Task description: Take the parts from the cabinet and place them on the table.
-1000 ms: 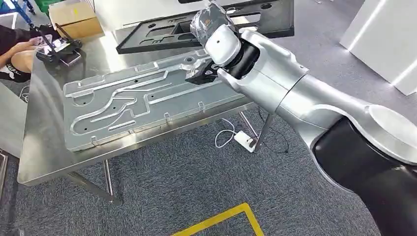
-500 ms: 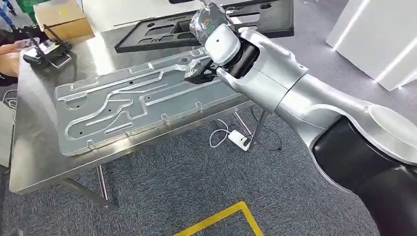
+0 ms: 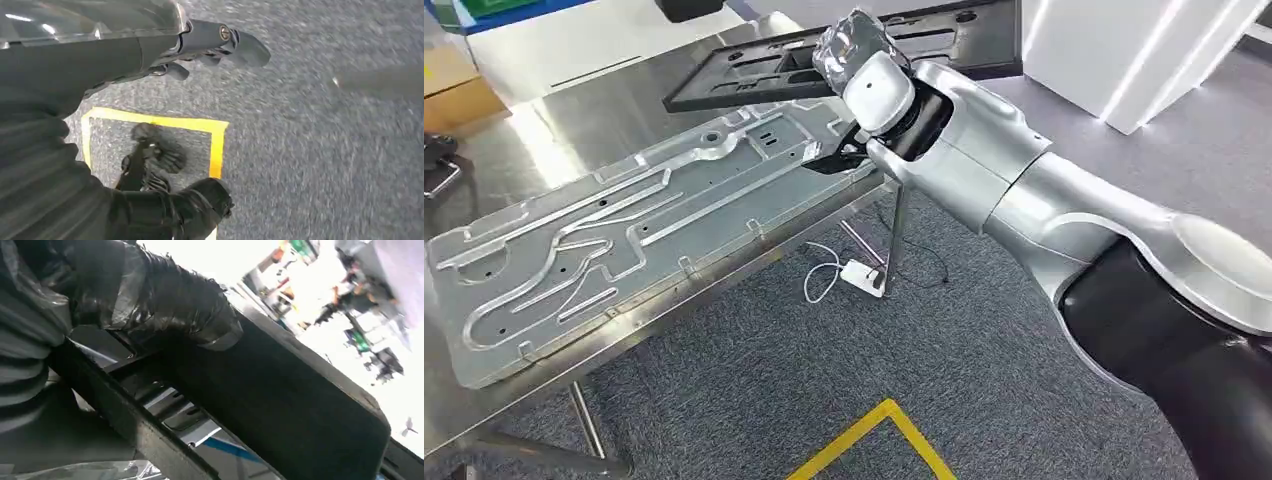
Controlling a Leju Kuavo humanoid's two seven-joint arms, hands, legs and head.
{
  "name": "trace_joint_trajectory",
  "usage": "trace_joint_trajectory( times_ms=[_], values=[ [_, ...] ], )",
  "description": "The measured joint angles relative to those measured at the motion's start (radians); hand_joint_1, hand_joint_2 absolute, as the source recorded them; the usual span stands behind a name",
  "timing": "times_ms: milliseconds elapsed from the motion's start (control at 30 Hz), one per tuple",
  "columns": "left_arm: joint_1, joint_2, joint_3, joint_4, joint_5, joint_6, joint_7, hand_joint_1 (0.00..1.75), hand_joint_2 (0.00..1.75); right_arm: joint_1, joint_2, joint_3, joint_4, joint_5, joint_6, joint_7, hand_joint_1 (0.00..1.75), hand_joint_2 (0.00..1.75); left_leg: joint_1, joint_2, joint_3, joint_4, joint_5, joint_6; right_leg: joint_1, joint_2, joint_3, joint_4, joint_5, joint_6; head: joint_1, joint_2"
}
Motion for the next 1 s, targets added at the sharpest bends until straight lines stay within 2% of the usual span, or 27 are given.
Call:
trace_joint_trajectory(
  times_ms=[33,133,167,200,233,267,300,333,367,400,467,500,533,633,667,700,733,767,800,833,867,900,933,967,1000],
  values=[
    [0.002,0.0,0.0,0.0,0.0,0.0,0.0,0.0,1.75,-0.001,0.0,0.0,0.0,0.0,0.0,0.001,1.75,1.75,-0.002,-0.019,0.014,-0.022,-0.008,0.002,0.005,0.015,-0.011,0.012,-0.001,0.005,0.0,0.0],
    [-0.004,0.001,-0.001,0.0,0.0,0.001,0.001,0.0,1.75,0.003,-0.002,0.0,0.001,0.0,0.0,0.0,1.75,1.75,-0.01,0.013,0.008,-0.013,-0.007,0.013,-0.004,0.051,-0.023,0.005,0.012,0.024,0.0,0.0],
    [-0.007,-0.001,-0.002,0.0,0.0,0.001,0.001,0.0,1.75,0.002,-0.002,0.0,0.001,0.0,0.0,0.0,1.75,1.75,0.002,0.027,0.012,-0.024,-0.003,0.022,0.002,0.053,-0.026,0.009,0.008,0.029,0.0,0.0],
    [-0.01,0.002,-0.003,0.0,0.0,0.0,0.0,0.0,1.75,-0.001,-0.003,0.0,0.001,0.0,0.0,0.0,1.75,1.75,-0.001,0.042,0.017,-0.026,-0.002,0.028,0.008,-0.007,-0.035,0.027,-0.005,0.034,0.001,0.0],
    [-0.006,0.001,-0.004,0.0,0.0,0.001,0.0,0.0,1.75,-0.004,-0.005,0.0,0.001,0.0,0.0,0.001,1.75,1.75,-0.005,0.055,0.019,-0.026,-0.003,0.039,0.008,-0.052,-0.059,0.077,-0.037,0.036,0.002,0.0],
    [-0.002,0.001,-0.005,0.0,0.0,0.001,0.001,0.0,1.75,-0.004,-0.004,0.0,0.001,0.0,0.001,0.002,1.75,1.75,-0.008,0.067,0.019,-0.026,-0.005,0.042,0.006,-0.075,-0.094,0.15,-0.072,0.039,0.002,0.0],
    [-0.002,0.001,-0.005,0.0,0.0,0.001,0.002,0.0,1.75,-0.002,-0.003,0.0,0.001,0.0,0.0,0.002,1.75,1.75,-0.011,0.082,0.02,-0.026,-0.006,0.044,0.003,-0.087,-0.137,0.238,-0.106,0.04,0.002,0.0],
    [-0.002,0.002,-0.005,0.0,0.0,0.001,0.002,0.0,1.75,-0.001,-0.003,0.0,0.001,-0.001,0.0,-0.002,1.75,1.75,-0.012,0.085,0.019,-0.026,-0.007,0.046,0.0,-0.092,-0.171,0.302,-0.124,0.041,0.002,0.0],
    [-0.001,0.002,-0.005,0.0,0.001,0.001,0.002,0.0,1.75,0.0,-0.003,0.0,0.001,-0.001,0.0,-0.005,1.75,1.75,-0.013,0.093,0.02,-0.025,-0.008,0.046,-0.002,-0.093,-0.182,0.318,-0.118,0.041,0.002,0.0],
    [-0.003,0.002,-0.006,0.0,0.001,0.0,0.002,0.0,1.75,0.0,-0.005,0.0,0.002,-0.001,0.0,-0.01,1.75,1.75,-0.013,0.098,0.021,-0.025,-0.009,0.046,-0.003,-0.093,-0.167,0.285,-0.09,0.039,0.002,0.0],
    [-0.003,0.002,-0.006,0.0,0.002,0.0,0.002,0.0,1.75,-0.003,-0.007,0.0,0.002,-0.001,-0.002,-0.018,1.75,1.75,-0.016,0.106,0.024,-0.026,-0.011,0.044,0.0,-0.096,-0.076,0.109,-0.001,0.024,0.002,0.0],
    [-0.003,0.002,-0.007,0.0,0.003,0.0,0.002,0.0,1.75,-0.006,-0.01,0.0,0.003,-0.001,-0.002,-0.023,1.75,1.75,-0.016,0.11,0.025,-0.026,-0.012,0.043,0.007,-0.103,-0.036,0.024,0.02,0.013,0.002,0.0],
    [-0.002,0.001,-0.007,0.0,0.003,0.0,0.0,0.0,1.75,-0.008,-0.01,0.0,0.003,-0.001,-0.002,-0.025,1.75,1.75,-0.022,0.113,0.02,-0.027,-0.012,0.04,0.011,-0.111,-0.02,0.012,0.004,0.01,0.002,0.0],
    [-0.004,0.001,-0.007,0.0,0.004,0.0,0.0,0.0,1.75,-0.009,-0.007,0.006,0.003,0.016,0.005,-0.017,1.75,1.75,-0.017,0.113,0.02,-0.034,-0.006,0.026,0.018,-0.108,-0.025,0.003,0.009,0.007,0.002,0.0],
    [-0.006,0.001,-0.007,0.0,0.004,-0.001,0.0,0.0,1.75,-0.012,-0.008,0.011,0.005,0.026,0.008,-0.015,1.75,1.75,-0.017,0.111,0.023,-0.04,-0.004,0.019,0.015,-0.11,-0.019,-0.01,0.013,0.002,0.002,0.0],
    [-0.005,0.0,-0.007,0.0,0.004,0.0,0.0,0.0,1.75,-0.014,-0.007,0.016,0.005,0.029,0.012,-0.016,1.75,1.75,-0.014,0.102,0.019,-0.032,-0.016,0.016,0.006,-0.117,-0.006,-0.027,0.02,0.001,0.002,0.0],
    [-0.004,0.001,-0.007,0.0,0.004,0.0,0.0,0.0,1.75,-0.019,-0.007,0.019,0.007,0.03,0.013,-0.016,1.75,1.75,-0.014,0.091,0.01,-0.009,-0.032,0.015,0.007,-0.118,-0.001,-0.034,0.022,-0.002,0.002,0.0],
    [-0.004,0.003,-0.008,0.0,0.006,0.0,0.0,0.0,1.75,-0.028,-0.007,0.024,0.01,0.031,0.011,-0.016,1.75,1.75,-0.014,0.082,-0.027,0.067,-0.071,0.014,0.007,-0.123,0.001,-0.035,0.021,-0.009,0.002,0.0],
    [-0.003,0.005,-0.008,0.0,0.007,0.0,0.0,0.0,1.75,-0.029,-0.006,0.025,0.011,0.032,0.009,-0.016,1.75,1.75,-0.015,0.076,-0.066,0.144,-0.103,0.011,0.009,-0.126,0.002,-0.034,0.019,-0.012,0.001,0.0],
    [-0.001,0.005,-0.008,0.0,0.007,0.001,0.0,0.0,1.75,-0.027,-0.006,0.026,0.013,0.034,0.006,-0.016,1.75,1.75,-0.014,0.075,-0.106,0.218,-0.125,0.009,0.011,-0.129,0.003,-0.034,0.017,-0.014,0.002,0.0],
    [0.001,0.005,-0.008,0.0,0.008,0.001,0.0,0.0,1.75,-0.024,-0.005,0.03,0.016,0.034,0.003,-0.018,1.75,1.75,-0.014,0.075,-0.133,0.26,-0.128,0.006,0.011,-0.131,0.003,-0.032,0.015,-0.016,0.002,0.0],
    [0.003,0.004,-0.008,0.0,0.008,0.001,0.0,0.0,1.75,-0.021,-0.004,0.033,0.017,0.034,0.003,-0.019,1.75,1.75,-0.014,0.075,-0.135,0.251,-0.106,0.005,0.011,-0.133,0.003,-0.029,0.013,-0.016,0.002,0.0],
    [0.003,0.005,-0.008,0.0,0.008,0.001,0.0,0.0,1.75,-0.02,-0.004,0.034,0.018,0.034,0.003,-0.019,1.75,1.75,-0.013,0.077,-0.114,0.198,-0.066,0.004,0.011,-0.137,0.003,-0.024,0.009,-0.015,0.002,0.0],
    [0.002,0.006,-0.008,0.0,0.008,0.001,0.0,0.0,1.75,-0.021,-0.004,0.035,0.019,0.034,0.002,-0.019,1.75,1.75,-0.013,0.082,-0.075,0.112,-0.018,0.004,0.009,-0.142,0.003,-0.017,0.004,-0.011,0.002,0.0],
    [0.001,0.008,-0.008,0.0,0.008,0.002,0.0,0.0,1.75,-0.022,-0.004,0.035,0.019,0.034,0.002,-0.018,1.75,1.75,-0.014,0.107,-0.029,0.021,0.025,0.005,0.009,-0.146,0.004,-0.008,-0.004,-0.006,0.002,0.0]
  ],
)
